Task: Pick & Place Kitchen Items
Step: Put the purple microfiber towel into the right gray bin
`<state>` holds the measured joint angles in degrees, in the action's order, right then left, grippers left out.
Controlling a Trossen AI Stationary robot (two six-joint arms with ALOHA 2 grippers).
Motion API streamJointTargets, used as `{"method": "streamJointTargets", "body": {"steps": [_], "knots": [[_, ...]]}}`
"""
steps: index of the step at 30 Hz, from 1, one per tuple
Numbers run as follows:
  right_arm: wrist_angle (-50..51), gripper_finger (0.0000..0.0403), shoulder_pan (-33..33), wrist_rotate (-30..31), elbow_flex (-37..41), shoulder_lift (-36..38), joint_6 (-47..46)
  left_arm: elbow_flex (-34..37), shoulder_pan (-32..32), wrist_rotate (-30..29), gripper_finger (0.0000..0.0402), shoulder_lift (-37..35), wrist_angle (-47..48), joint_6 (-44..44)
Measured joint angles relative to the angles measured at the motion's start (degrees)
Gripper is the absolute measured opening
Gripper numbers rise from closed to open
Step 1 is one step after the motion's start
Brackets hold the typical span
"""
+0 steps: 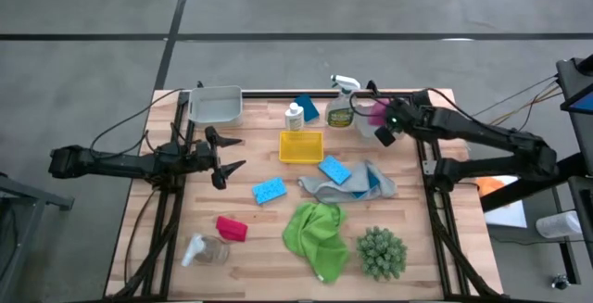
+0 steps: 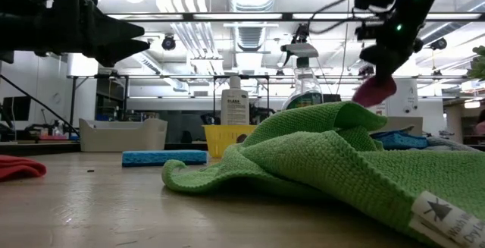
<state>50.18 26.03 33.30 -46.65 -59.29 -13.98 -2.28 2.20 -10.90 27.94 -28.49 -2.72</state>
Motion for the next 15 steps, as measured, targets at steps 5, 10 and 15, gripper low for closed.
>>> {"method": "streamJointTargets", "body": {"steps": [5, 10, 15], "knots": [[-0.2, 0.0018, 3.2, -2.2, -0.3, -5.0, 2.4, 0.0, 0.0, 0.0, 0.0331, 0.0, 0.0, 0.0], [-0.7, 0.0018, 3.3, -3.5, -1.7, -8.4, 4.7, 0.0, 0.0, 0.0, 0.0331, 0.0, 0.0, 0.0], [-0.6, 0.0018, 3.4, -6.0, -3.8, -10.4, 5.0, 0.0, 0.0, 0.0, 0.0331, 0.0, 0.1, 0.0]]}}
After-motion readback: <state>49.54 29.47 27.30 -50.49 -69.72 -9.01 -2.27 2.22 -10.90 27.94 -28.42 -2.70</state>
